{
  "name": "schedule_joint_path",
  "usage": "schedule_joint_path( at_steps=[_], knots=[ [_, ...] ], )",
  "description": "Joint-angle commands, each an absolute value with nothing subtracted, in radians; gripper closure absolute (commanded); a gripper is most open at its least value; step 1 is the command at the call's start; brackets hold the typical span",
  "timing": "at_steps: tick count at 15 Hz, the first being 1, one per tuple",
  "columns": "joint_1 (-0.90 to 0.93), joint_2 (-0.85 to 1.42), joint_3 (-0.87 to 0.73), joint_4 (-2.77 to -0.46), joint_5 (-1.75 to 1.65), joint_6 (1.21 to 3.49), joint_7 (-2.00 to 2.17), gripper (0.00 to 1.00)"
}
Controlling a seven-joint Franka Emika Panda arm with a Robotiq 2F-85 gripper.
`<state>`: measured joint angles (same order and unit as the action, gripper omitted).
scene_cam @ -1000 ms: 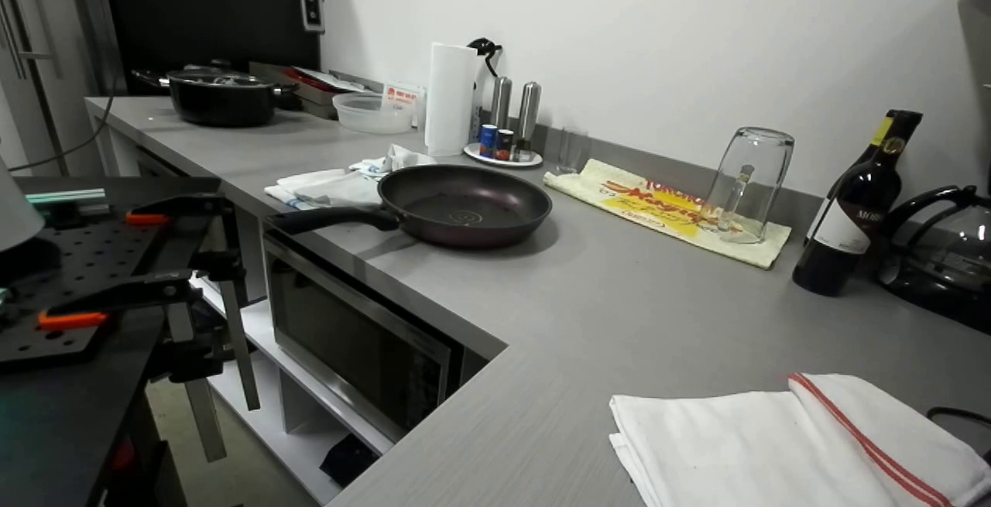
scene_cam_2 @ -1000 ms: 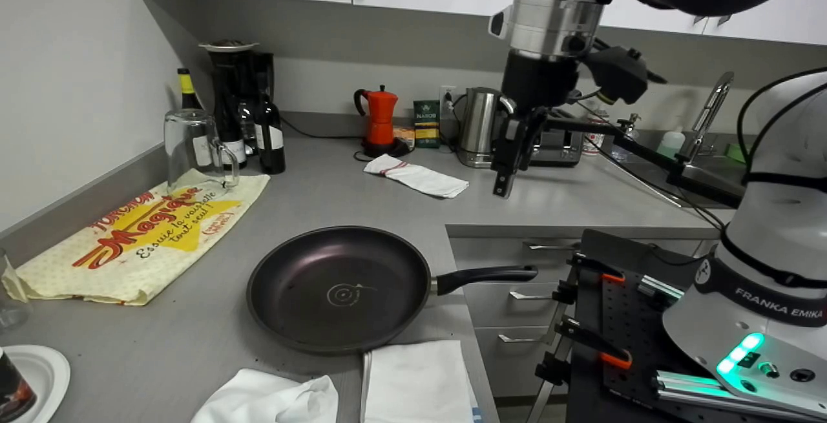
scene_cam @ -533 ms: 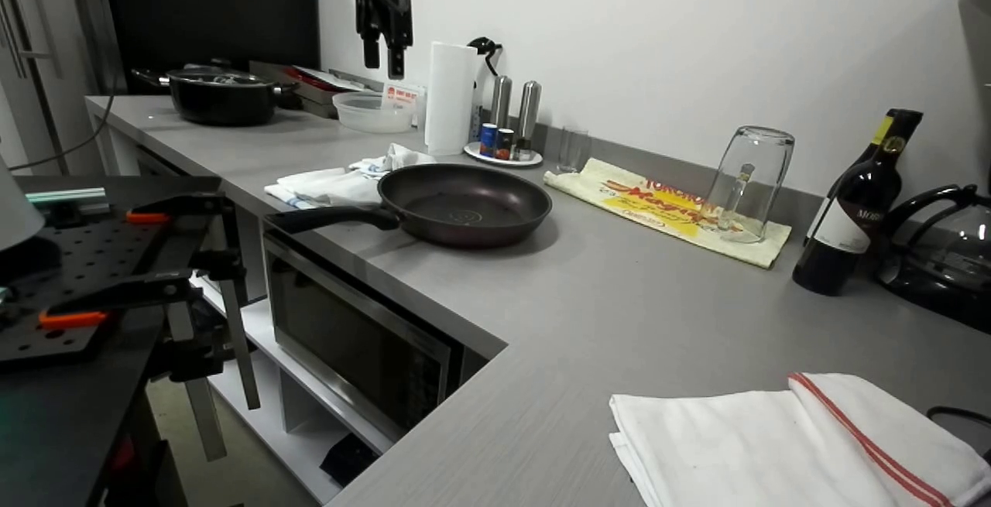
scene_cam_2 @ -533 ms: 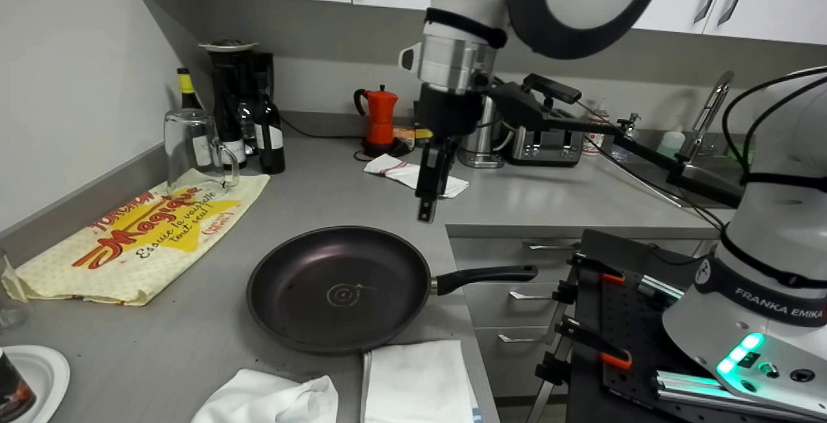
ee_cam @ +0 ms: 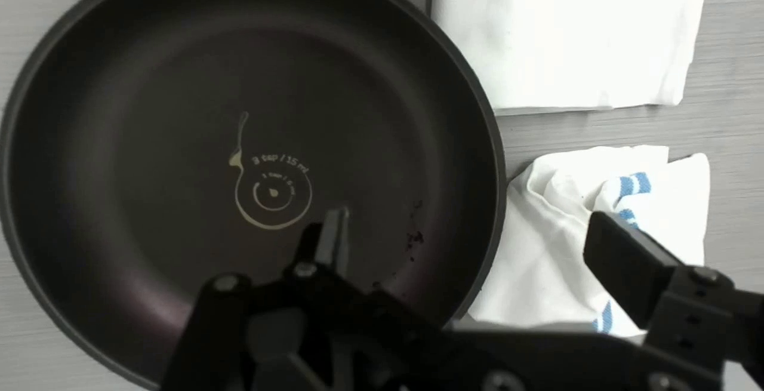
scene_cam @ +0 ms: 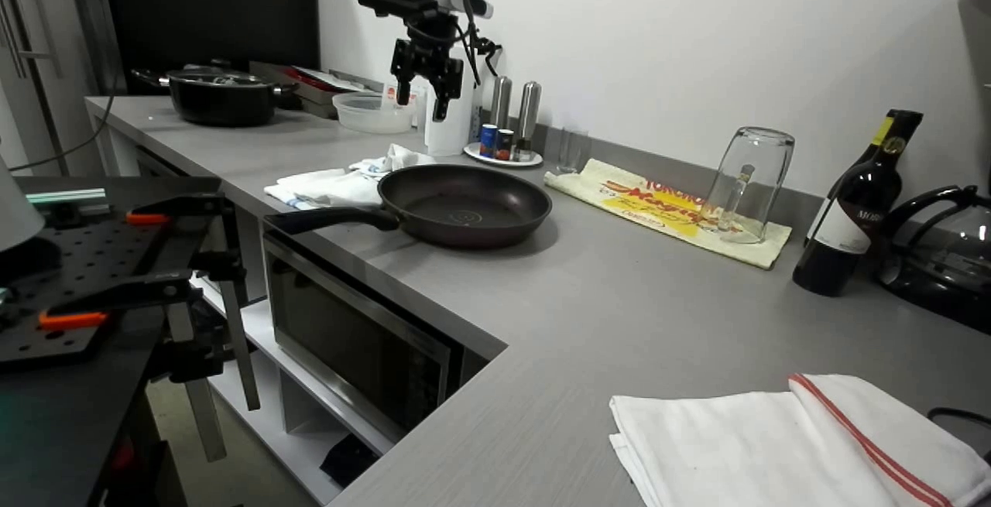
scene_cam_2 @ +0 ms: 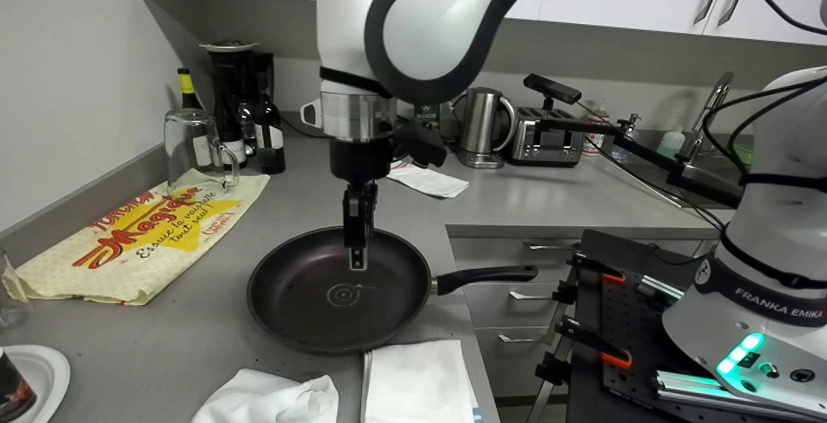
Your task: Use the towel to clean the pan
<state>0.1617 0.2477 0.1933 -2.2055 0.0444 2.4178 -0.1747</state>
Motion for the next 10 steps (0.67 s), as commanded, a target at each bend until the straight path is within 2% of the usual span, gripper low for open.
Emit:
schedule_joint_path(
  at_steps=[1, 10],
  knots=[
    [0.174, 0.391, 0.205, -2.023, 0.025, 2.314, -0.198, 0.00],
    [0.263, 0.611, 0.203, -1.761, 0.012, 2.256, -0.082, 0.00]
  ],
)
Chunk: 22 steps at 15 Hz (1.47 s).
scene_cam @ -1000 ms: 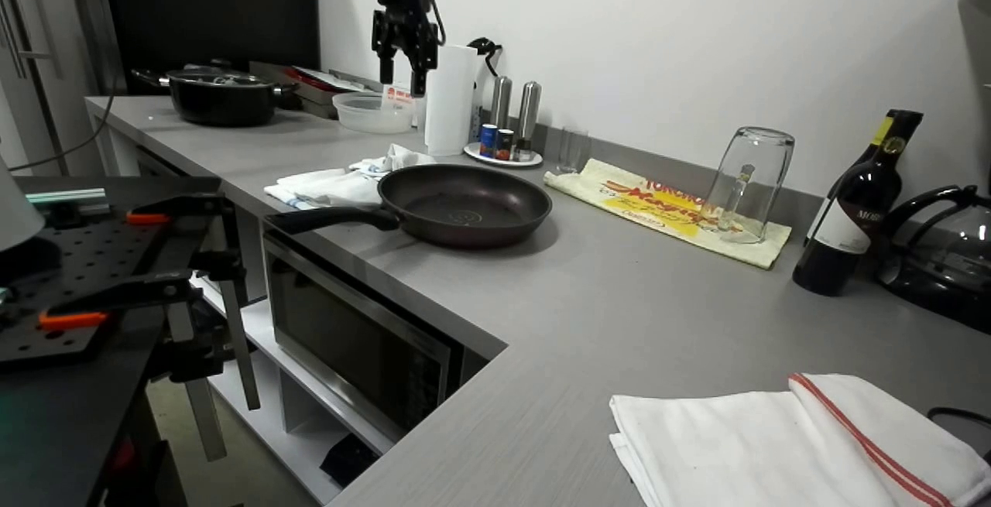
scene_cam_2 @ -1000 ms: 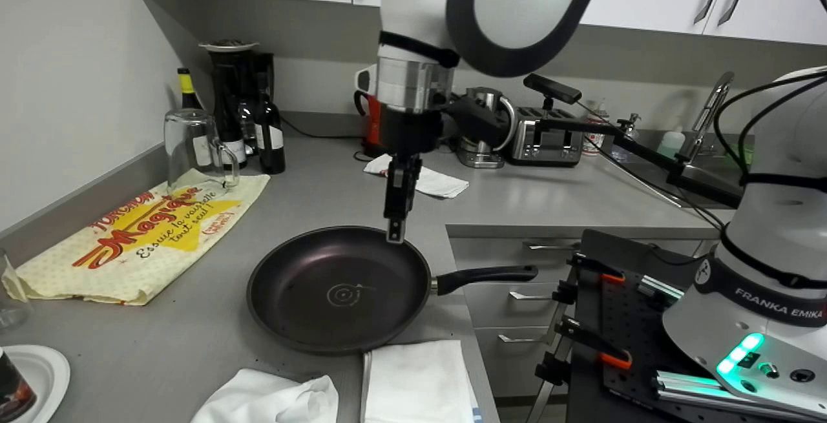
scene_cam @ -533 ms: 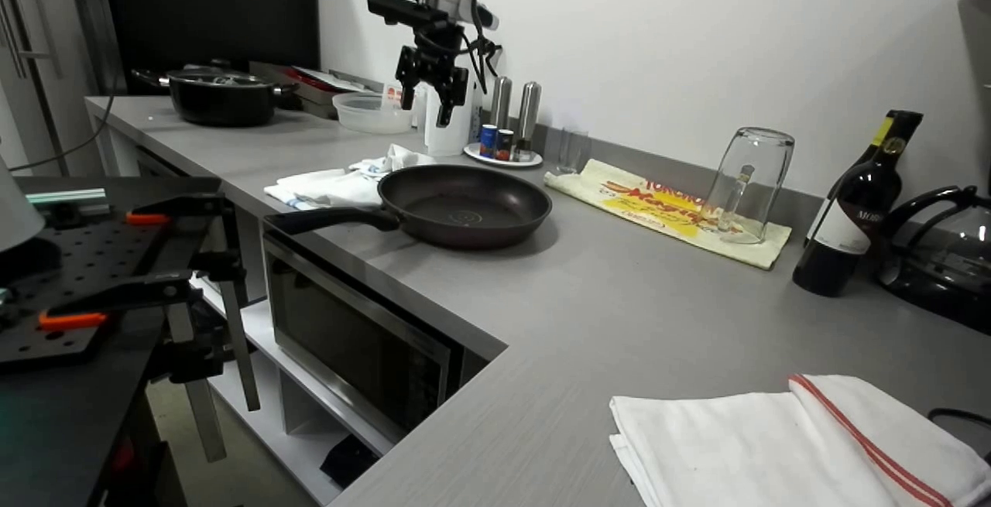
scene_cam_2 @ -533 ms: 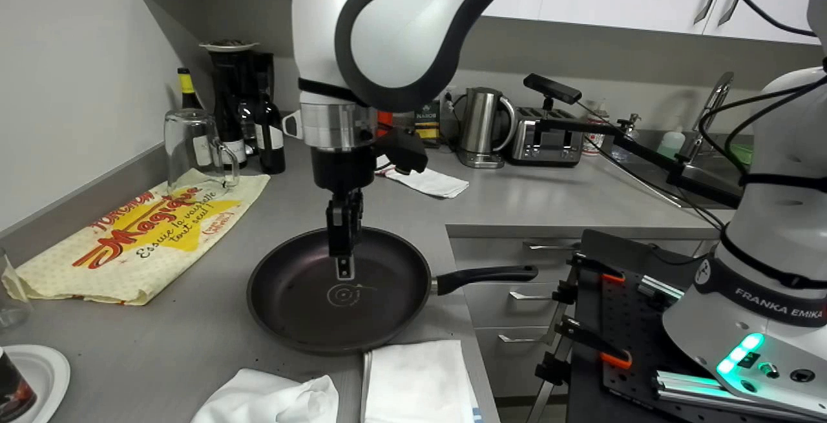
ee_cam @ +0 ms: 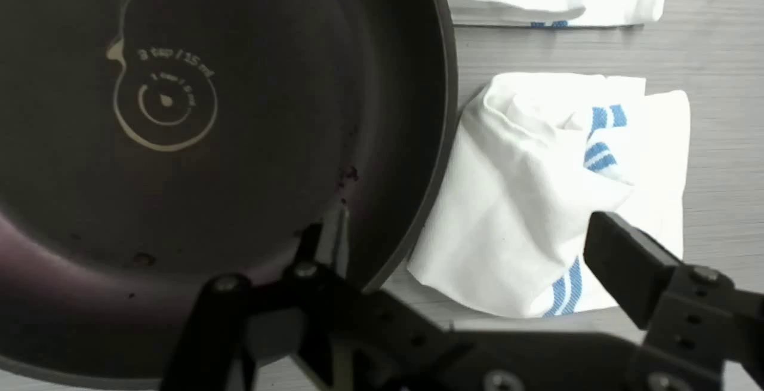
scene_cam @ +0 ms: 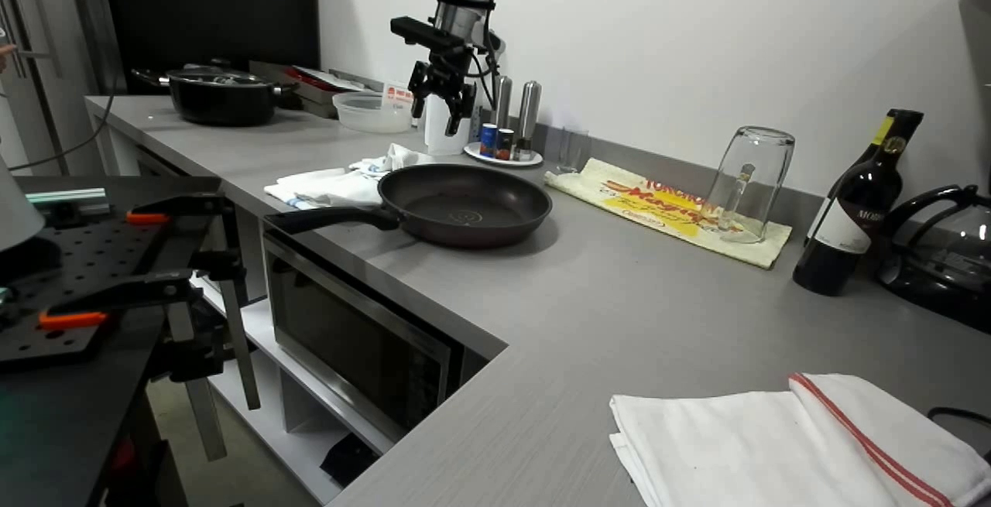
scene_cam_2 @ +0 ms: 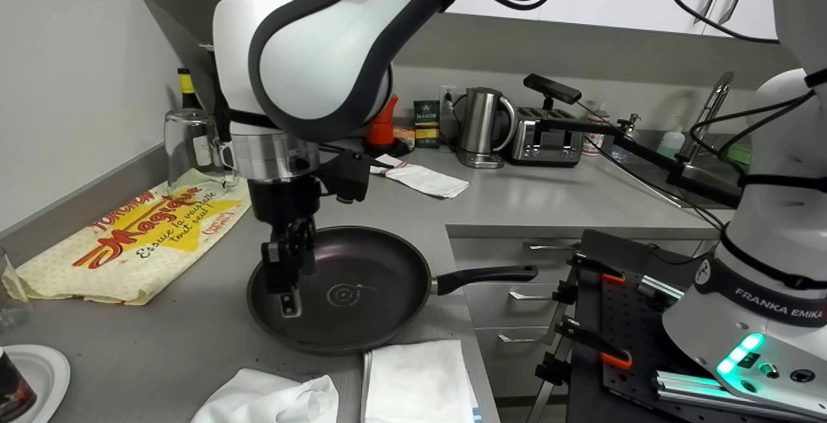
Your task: Use the towel to clean the pan
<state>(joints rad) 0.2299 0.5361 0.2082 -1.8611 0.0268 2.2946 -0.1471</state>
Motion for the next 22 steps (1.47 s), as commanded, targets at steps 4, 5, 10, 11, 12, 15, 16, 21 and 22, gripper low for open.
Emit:
schedule_joint_path(
  at_steps=[4, 5, 10, 11, 12, 15, 16, 21, 22],
  knots=[
    [0.300, 0.675, 0.207, -1.695, 0.022, 2.264, -0.016, 0.00],
    [0.306, 0.690, 0.210, -1.681, 0.027, 2.266, -0.005, 0.00],
    [0.327, 0.756, 0.221, -1.629, 0.048, 2.267, 0.037, 0.00],
    [0.328, 0.766, 0.221, -1.623, 0.052, 2.265, 0.045, 0.00],
    [0.324, 0.775, 0.222, -1.622, 0.059, 2.264, 0.051, 0.00],
    [0.321, 0.803, 0.228, -1.619, 0.076, 2.270, 0.056, 0.00],
    [0.321, 0.814, 0.232, -1.619, 0.079, 2.272, 0.050, 0.00],
    [0.324, 0.843, 0.254, -1.616, 0.102, 2.265, 0.048, 0.00],
    [0.326, 0.846, 0.259, -1.616, 0.107, 2.264, 0.048, 0.00]
  ],
)
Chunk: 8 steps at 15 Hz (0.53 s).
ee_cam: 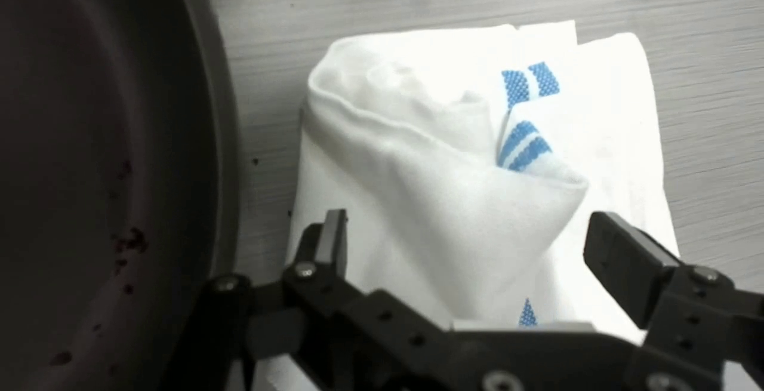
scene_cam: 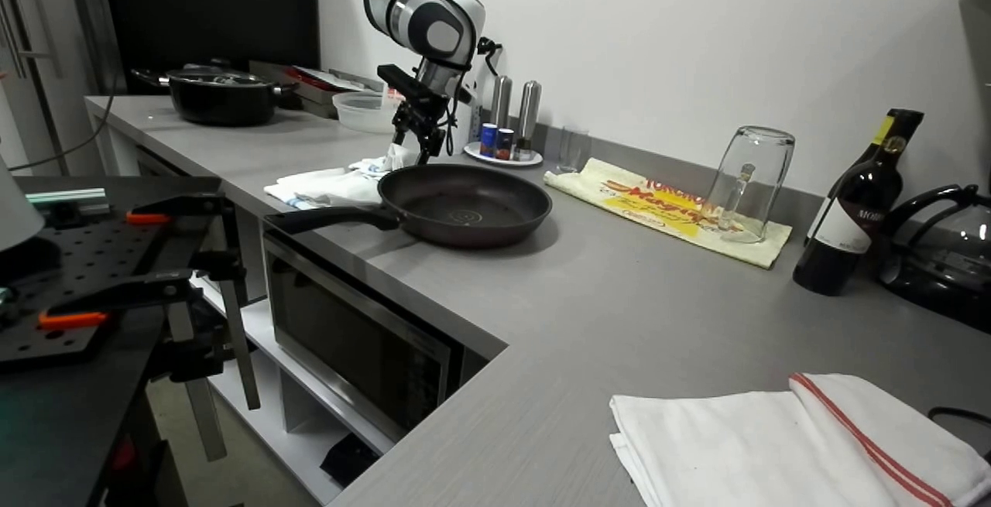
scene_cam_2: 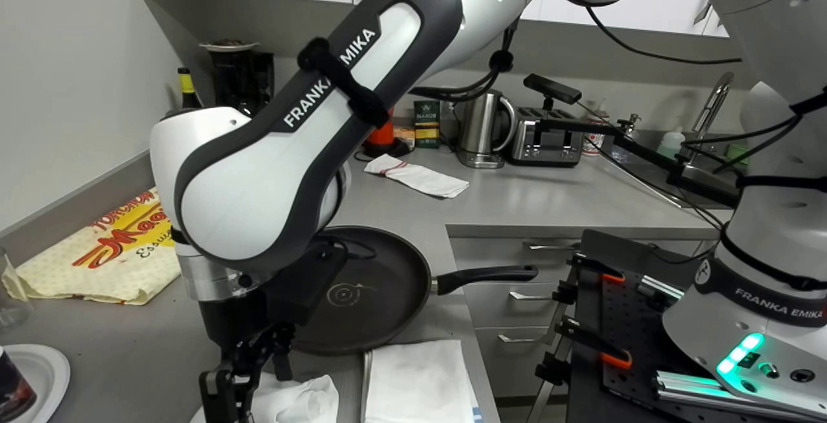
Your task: Use the towel to clean the pan
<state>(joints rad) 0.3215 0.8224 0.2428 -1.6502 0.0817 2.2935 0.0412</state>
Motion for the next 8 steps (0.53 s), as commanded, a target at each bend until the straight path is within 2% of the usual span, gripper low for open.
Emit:
schedule_joint_path(
  at_steps=[1, 5, 7, 8],
  knots=[
    [0.326, 0.847, 0.264, -1.617, 0.112, 2.265, 0.047, 0.00],
    [0.325, 0.856, 0.280, -1.624, 0.136, 2.261, 0.049, 0.00],
    [0.328, 0.861, 0.279, -1.629, 0.138, 2.265, 0.049, 0.26],
    [0.329, 0.863, 0.277, -1.632, 0.137, 2.270, 0.050, 0.33]
  ],
)
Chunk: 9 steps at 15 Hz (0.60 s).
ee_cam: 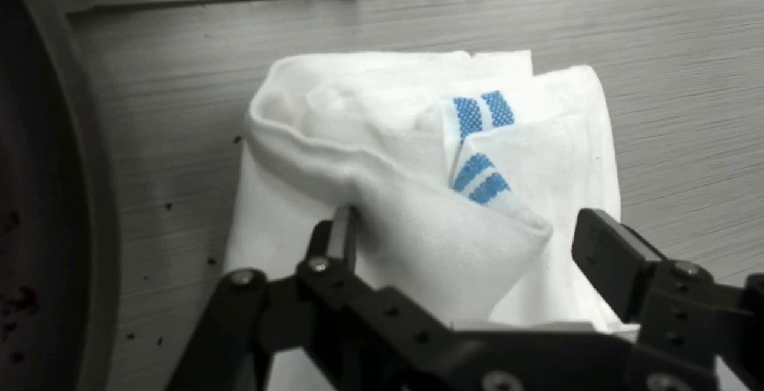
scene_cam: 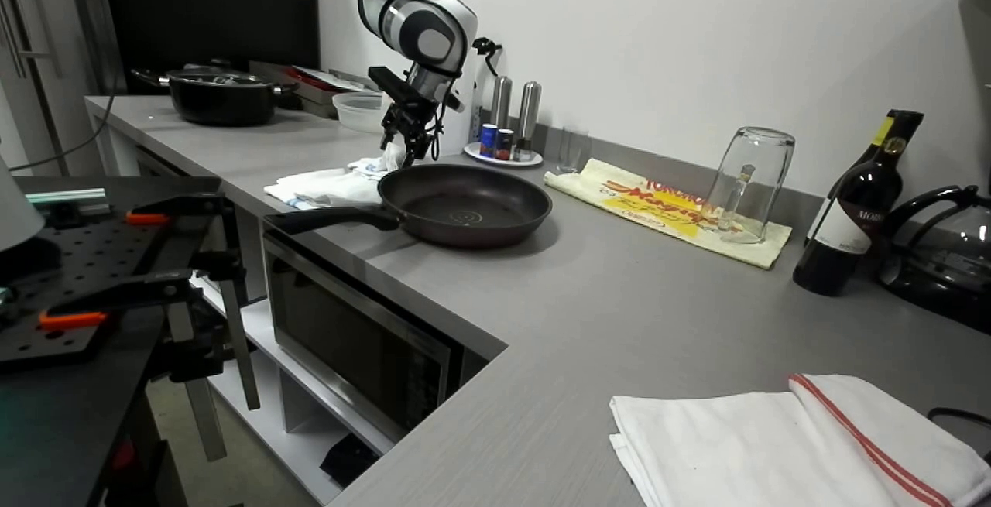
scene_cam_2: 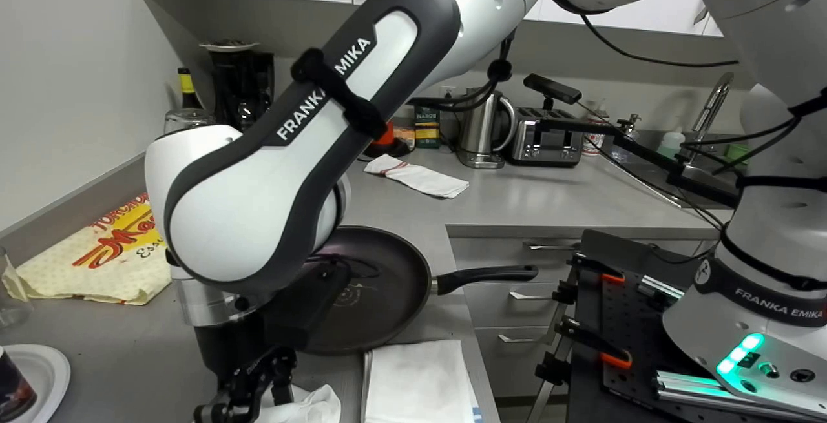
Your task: Use the towel to clean the pan
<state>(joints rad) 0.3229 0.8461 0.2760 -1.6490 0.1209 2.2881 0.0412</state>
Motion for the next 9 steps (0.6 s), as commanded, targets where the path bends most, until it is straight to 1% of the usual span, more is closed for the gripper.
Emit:
schedule_joint_path(
  at_steps=[1, 2, 4, 7, 9],
  knots=[
    [0.328, 0.864, 0.276, -1.633, 0.136, 2.271, 0.049, 0.40],
    [0.327, 0.864, 0.274, -1.639, 0.135, 2.275, 0.048, 0.50],
    [0.324, 0.865, 0.271, -1.646, 0.132, 2.276, 0.045, 0.64],
    [0.323, 0.864, 0.264, -1.656, 0.128, 2.274, 0.047, 0.88],
    [0.318, 0.847, 0.265, -1.670, 0.131, 2.261, 0.049, 0.99]
  ],
)
